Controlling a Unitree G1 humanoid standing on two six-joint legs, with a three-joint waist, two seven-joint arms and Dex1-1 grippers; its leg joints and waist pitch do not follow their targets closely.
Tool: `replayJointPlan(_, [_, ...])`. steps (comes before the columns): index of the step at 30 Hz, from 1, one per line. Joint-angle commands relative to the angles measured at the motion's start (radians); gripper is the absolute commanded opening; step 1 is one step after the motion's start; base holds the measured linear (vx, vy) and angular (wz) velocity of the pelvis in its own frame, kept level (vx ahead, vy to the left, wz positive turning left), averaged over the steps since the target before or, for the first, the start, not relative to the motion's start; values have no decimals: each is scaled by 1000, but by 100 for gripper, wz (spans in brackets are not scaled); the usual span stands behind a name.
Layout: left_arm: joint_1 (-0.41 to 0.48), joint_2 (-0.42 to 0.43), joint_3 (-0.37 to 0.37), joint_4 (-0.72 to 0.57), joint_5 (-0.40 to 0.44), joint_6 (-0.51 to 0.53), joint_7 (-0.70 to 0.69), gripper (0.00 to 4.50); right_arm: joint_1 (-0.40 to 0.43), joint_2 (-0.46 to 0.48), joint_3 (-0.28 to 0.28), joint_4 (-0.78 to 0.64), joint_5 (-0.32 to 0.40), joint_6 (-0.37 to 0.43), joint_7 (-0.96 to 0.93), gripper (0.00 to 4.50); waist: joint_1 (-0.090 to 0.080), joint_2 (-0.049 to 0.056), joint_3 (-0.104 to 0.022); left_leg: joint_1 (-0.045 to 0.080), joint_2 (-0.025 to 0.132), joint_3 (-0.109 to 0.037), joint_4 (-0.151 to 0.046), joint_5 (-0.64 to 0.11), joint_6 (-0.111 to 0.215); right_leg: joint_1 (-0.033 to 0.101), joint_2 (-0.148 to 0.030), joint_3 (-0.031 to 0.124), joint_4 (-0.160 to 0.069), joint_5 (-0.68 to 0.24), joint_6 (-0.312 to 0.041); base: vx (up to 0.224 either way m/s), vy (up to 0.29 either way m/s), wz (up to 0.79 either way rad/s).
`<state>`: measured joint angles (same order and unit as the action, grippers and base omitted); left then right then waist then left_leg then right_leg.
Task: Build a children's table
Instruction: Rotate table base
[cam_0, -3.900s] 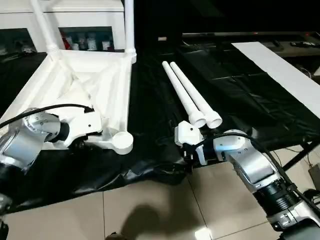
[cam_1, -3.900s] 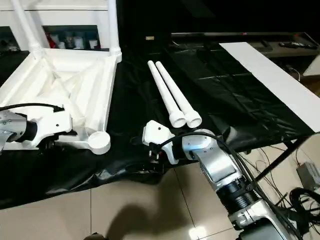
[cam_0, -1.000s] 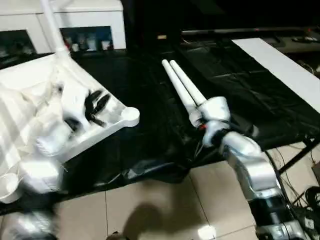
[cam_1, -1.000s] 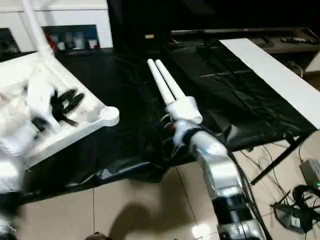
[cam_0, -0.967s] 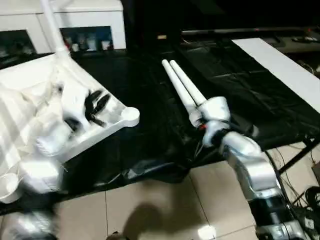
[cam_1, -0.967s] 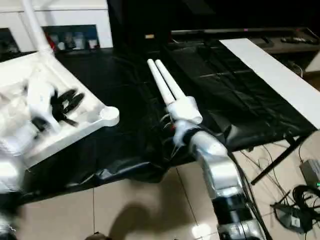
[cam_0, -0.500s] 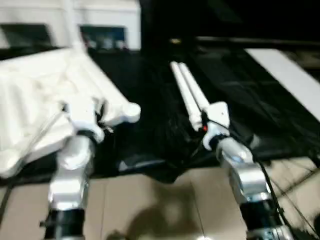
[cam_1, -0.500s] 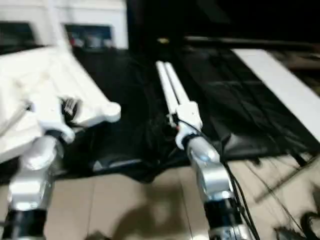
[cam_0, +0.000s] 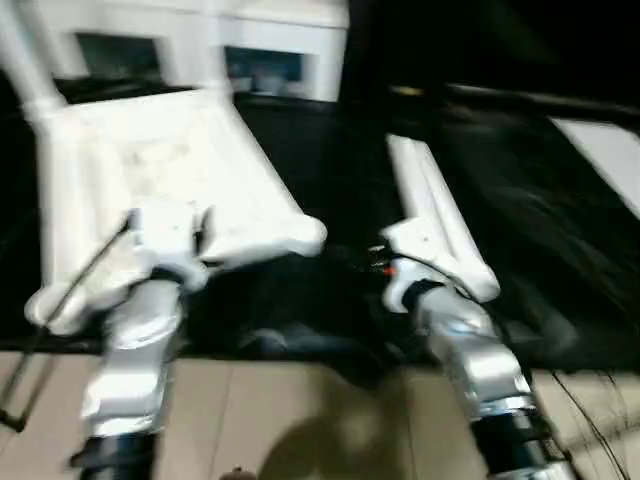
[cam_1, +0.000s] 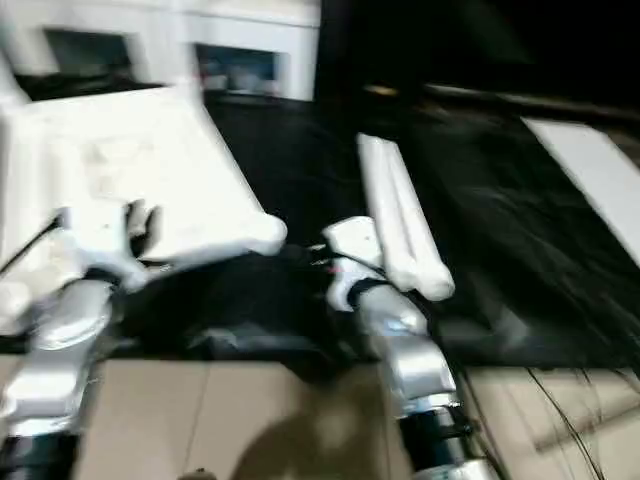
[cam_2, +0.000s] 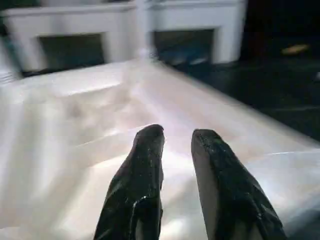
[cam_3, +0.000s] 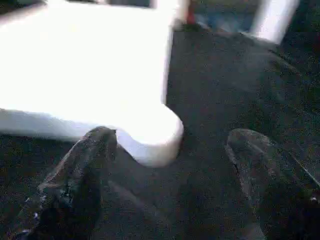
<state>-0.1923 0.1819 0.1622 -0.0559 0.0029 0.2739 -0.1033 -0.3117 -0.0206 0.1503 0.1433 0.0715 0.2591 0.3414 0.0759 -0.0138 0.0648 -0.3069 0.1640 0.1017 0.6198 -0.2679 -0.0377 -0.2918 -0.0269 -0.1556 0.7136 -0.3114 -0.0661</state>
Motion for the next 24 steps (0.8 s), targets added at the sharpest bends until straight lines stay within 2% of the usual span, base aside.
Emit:
replayJointPlan(1, [-19,-21,-25,-13,-2,12,-4,118,16,-30,-29,-20,8,-3,5,385,-46,46,-78,157,179,-131,-89,13,308,-147,-52,49,24,-79,38,149,41,3])
replayJointPlan(2, [-19,-20,-18,-14,-2,15,-4,118,22,-35,-24,-24,10,-3,11,385,-53,25,-79,119,126,-73,-103,97,358,-168,-44,58,46,24,98,149,41,3])
replayJointPlan(3, [-19,-18,-18,-16,-1,16,-4,118,25,-37,-23,-27,11,-4,13,385,-49,29,-75,112,109,-52,-111,108,368,-178,-42,54,43,59,103,128,-4,1])
replayJointPlan(4, [-19,-16,-17,-18,-2,20,-4,118,27,-37,-25,-30,13,-6,13,385,-66,-2,-73,95,76,-20,-115,102,370,-167,-59,78,-22,167,65,146,-77,1])
replayJointPlan(5, [-19,-15,-16,-21,-3,23,-4,118,28,-39,-25,-33,13,-7,13,385,-62,-20,-68,76,32,17,-103,41,333,-142,-73,95,-87,202,18,146,-77,1])
replayJointPlan(6, [-19,-11,-16,-24,-5,25,-3,118,26,-43,-22,-34,8,-7,11,385,-41,-86,-84,-10,-60,46,-33,-116,252,-7,-125,195,-156,-8,-5,136,-89,7])
replayJointPlan(7, [-19,-8,-16,-26,-7,28,-2,118,24,-45,-22,-37,5,-5,8,385,-8,-68,-74,-25,-62,20,89,-138,165,26,-238,287,-236,-368,-148,144,-77,7])
replayJointPlan(8, [-18,-6,-13,-28,-9,30,1,118,15,-42,-35,-43,12,13,-4,385,2,-65,-78,-73,-43,-8,121,-58,89,64,-234,282,-216,-376,-232,144,-77,7])
replayJointPlan(9, [-18,-4,-13,-28,-11,30,4,118,11,-40,-41,-43,14,21,-9,385,0,-59,-77,-85,-37,-18,128,-27,60,66,-234,279,-210,-321,-261,148,-74,-3])
replayJointPlan(10, [-15,-3,-10,-32,-24,27,-4,118,1,-42,-43,-42,0,45,-28,385,-4,-49,-71,-106,-20,-29,131,19,21,65,-233,259,-204,-193,-316,117,-33,-5])
replayJointPlan(11, [-14,-3,-8,-33,-34,24,-11,118,-6,-44,-42,-41,-12,61,-41,385,-7,-40,-64,-109,-5,-34,119,56,7,49,-233,238,-208,-144,-336,117,-33,-5])
replayJointPlan(12, [-14,-1,-6,-35,-36,29,-18,118,-20,-47,-43,-45,-35,104,-69,385,-14,-21,-58,-109,18,-34,45,155,-8,16,-183,170,-189,-64,-313,98,1,-3])
replayJointPlan(13, [-17,5,-4,-35,-36,41,-23,118,-35,-48,-46,-56,-52,152,-94,385,-18,12,-66,-69,33,-16,-47,245,13,-3,-105,112,-171,-11,-220,108,61,-6])
replayJointPlan(14, [-19,13,-2,-31,-31,37,-27,118,-47,-49,-51,-64,-46,187,-96,385,-50,42,-73,-51,86,-58,-66,242,50,-41,-42,96,-88,117,-121,108,61,-6])
replayJointPlan(15, [-31,28,6,-15,-23,29,-27,118,-73,-56,-63,-68,-15,228,-74,385,-56,36,-95,-10,104,-72,-45,320,86,-64,-57,104,-78,195,-100,111,71,-2])
replayJointPlan(16, [-34,31,8,-11,-21,27,-26,118,-79,-58,-65,-67,-6,235,-67,385,-49,35,-97,-12,99,-74,-27,491,120,-72,-86,121,-81,321,-91,71,35,3])
replayJointPlan(17, [-43,39,24,0,-40,39,-39,118,-96,-53,-87,-60,22,244,-66,385,-40,20,-96,-33,75,-51,-18,591,110,-60,-100,136,-94,426,-96,71,35,3])
replayJointPlan(18, [-47,42,31,4,-51,41,-46,124,-103,-49,-99,-57,33,250,-73,403,-35,12,-98,-42,62,-36,-19,563,97,-50,-108,143,-98,457,-105,0,0,0])
replayJointPlan(19, [-54,49,46,12,-78,45,-65,140,-117,-43,-119,-50,47,257,-90,421,-26,10,-94,-65,48,-18,-34,428,60,-29,-117,149,-104,459,-123,0,0,0])
replayJointPlan(20, [-64,69,72,11,-154,81,-133,154,-155,-38,-148,-24,52,266,-125,421,-19,11,-86,-66,49,-9,-52,235,15,-28,-122,152,-115,364,-140,0,0,0])
replayJointPlan(21, [-67,85,74,11,-175,102,-162,154,-176,-39,-156,-6,45,273,-138,421,-19,12,-81,-63,51,-4,-62,132,-11,-32,-122,153,-122,293,-148,-53,-17,-1])
replayJointPlan(22, [-73,109,65,18,-175,124,-189,154,-202,-45,-159,21,33,282,-147,426,-21,13,-72,-54,54,1,-76,-45,-58,-35,-117,154,-133,141,-153,-63,-30,0])
replayJointPlan(23, [-79,133,50,23,-174,154,-219,175,-228,-52,-163,51,26,290,-154,446,-27,7,-62,-50,50,9,-88,-168,-76,-38,-115,157,-147,-23,-141,-63,-30,0])
replayJointPlan(24, [-86,154,40,31,-173,184,-243,190,-260,-59,-170,89,21,305,-164,450,-27,9,-60,-44,50,10,-89,-210,-83,-44,-118,158,-154,-101,-132,-64,-34,-1])
